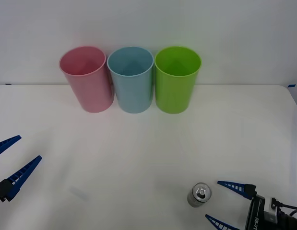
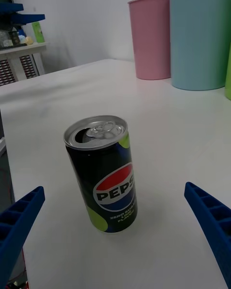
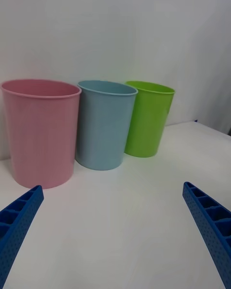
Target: Grasp the object on the table and drop it into the matching bin: aluminum can to the light blue bin, PET bottle to the pink bin.
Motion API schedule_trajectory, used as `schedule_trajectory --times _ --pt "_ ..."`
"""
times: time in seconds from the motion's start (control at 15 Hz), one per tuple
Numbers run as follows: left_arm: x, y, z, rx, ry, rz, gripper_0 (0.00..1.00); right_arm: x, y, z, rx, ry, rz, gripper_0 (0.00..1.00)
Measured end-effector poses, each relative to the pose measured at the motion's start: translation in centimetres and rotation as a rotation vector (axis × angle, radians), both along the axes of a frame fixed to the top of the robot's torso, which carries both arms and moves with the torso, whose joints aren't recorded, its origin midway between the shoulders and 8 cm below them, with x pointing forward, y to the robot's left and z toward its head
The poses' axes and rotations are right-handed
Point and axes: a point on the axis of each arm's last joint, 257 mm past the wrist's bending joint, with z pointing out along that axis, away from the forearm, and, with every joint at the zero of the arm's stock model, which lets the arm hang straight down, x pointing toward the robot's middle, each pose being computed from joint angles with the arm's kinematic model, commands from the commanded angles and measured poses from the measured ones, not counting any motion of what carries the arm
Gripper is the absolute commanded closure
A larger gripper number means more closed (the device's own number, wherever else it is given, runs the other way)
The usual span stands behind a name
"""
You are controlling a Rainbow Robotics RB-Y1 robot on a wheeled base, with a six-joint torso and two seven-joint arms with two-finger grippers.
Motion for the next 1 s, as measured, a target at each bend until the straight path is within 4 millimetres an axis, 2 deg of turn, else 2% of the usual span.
schedule_trajectory --times 0.33,1.0 --pt "0.0 0.0 0.0 0.000 0.000 0.000 0.00 0.6 2.7 -1.0 -0.010 0.002 0.013 0.00" --pt "0.0 0.0 0.0 0.000 0.000 0.000 0.00 3.4 6.2 -1.5 -0.020 -0.020 -0.011 0.00"
